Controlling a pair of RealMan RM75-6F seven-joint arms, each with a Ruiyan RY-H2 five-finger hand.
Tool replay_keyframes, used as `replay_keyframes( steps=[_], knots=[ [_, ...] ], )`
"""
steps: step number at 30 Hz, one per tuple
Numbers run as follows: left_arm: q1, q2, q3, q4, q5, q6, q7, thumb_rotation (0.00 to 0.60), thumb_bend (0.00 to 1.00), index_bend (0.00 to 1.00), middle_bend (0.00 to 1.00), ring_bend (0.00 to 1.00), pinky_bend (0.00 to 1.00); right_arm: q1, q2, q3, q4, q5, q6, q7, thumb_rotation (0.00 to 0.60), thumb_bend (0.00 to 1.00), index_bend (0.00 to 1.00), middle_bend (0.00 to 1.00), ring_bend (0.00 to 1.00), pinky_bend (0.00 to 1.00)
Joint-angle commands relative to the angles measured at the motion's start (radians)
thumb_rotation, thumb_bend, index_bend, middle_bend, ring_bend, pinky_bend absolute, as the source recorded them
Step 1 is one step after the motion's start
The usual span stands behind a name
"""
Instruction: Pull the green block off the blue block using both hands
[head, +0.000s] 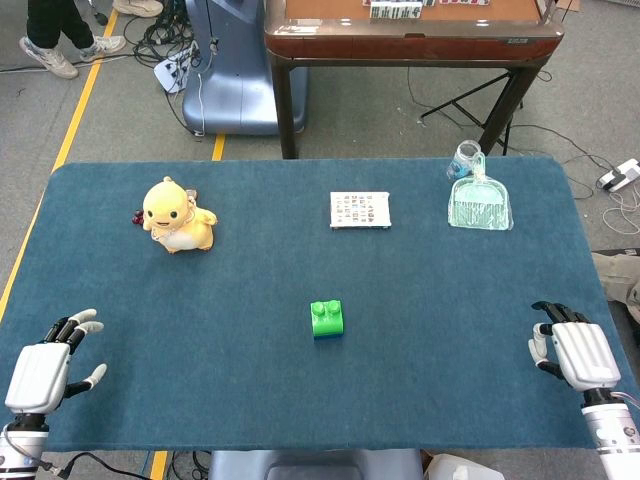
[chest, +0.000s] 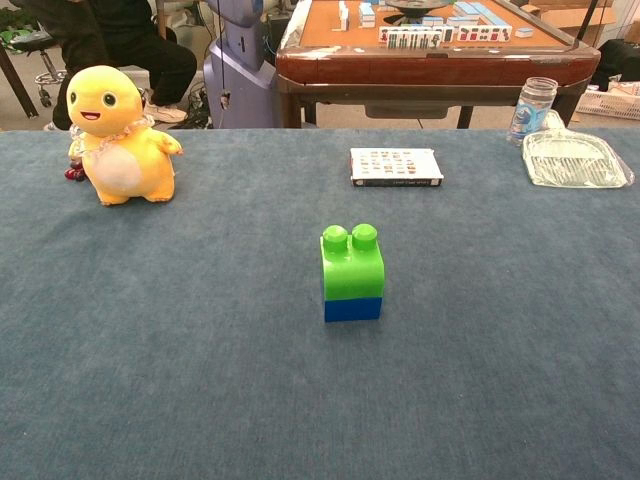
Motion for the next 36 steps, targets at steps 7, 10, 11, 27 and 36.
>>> replay_keyframes(
  steps=[7, 10, 11, 27, 36],
  knots=[
    [-0.006, 0.005, 0.000, -0.011, -0.002, -0.012, 0.007, 0.600, 0.23, 0.38, 0.23, 0.21, 0.56, 0.032, -0.018, 0.000, -0.008, -0.006, -0.047, 0.010, 0.600, 0.40, 0.35, 0.27, 0.21, 0.41],
    [-0.004, 0.002, 0.000, -0.010, -0.002, -0.009, 0.004, 0.600, 0.23, 0.38, 0.23, 0.21, 0.56, 0.054, -0.036, 0.007, -0.024, -0.024, -0.056, 0.008, 0.600, 0.40, 0.35, 0.27, 0.21, 0.41],
    [-0.005, 0.001, 0.001, -0.009, -0.003, -0.011, 0.002, 0.600, 0.23, 0.38, 0.23, 0.21, 0.56, 0.060, -0.041, 0.011, -0.031, -0.026, -0.059, 0.008, 0.600, 0.40, 0.35, 0.27, 0.21, 0.41],
    [-0.001, -0.020, 0.014, 0.028, 0.000, -0.019, -0.026, 0.600, 0.23, 0.38, 0.23, 0.21, 0.56, 0.243, -0.101, 0.116, -0.246, 0.124, -0.243, -0.137, 0.600, 0.00, 0.00, 0.04, 0.00, 0.13],
    [-0.006, -0.032, 0.015, 0.045, 0.000, -0.029, -0.037, 0.600, 0.23, 0.38, 0.23, 0.21, 0.56, 0.387, -0.186, 0.179, -0.277, 0.378, -0.373, -0.258, 0.600, 0.00, 0.14, 0.03, 0.00, 0.09]
  ],
)
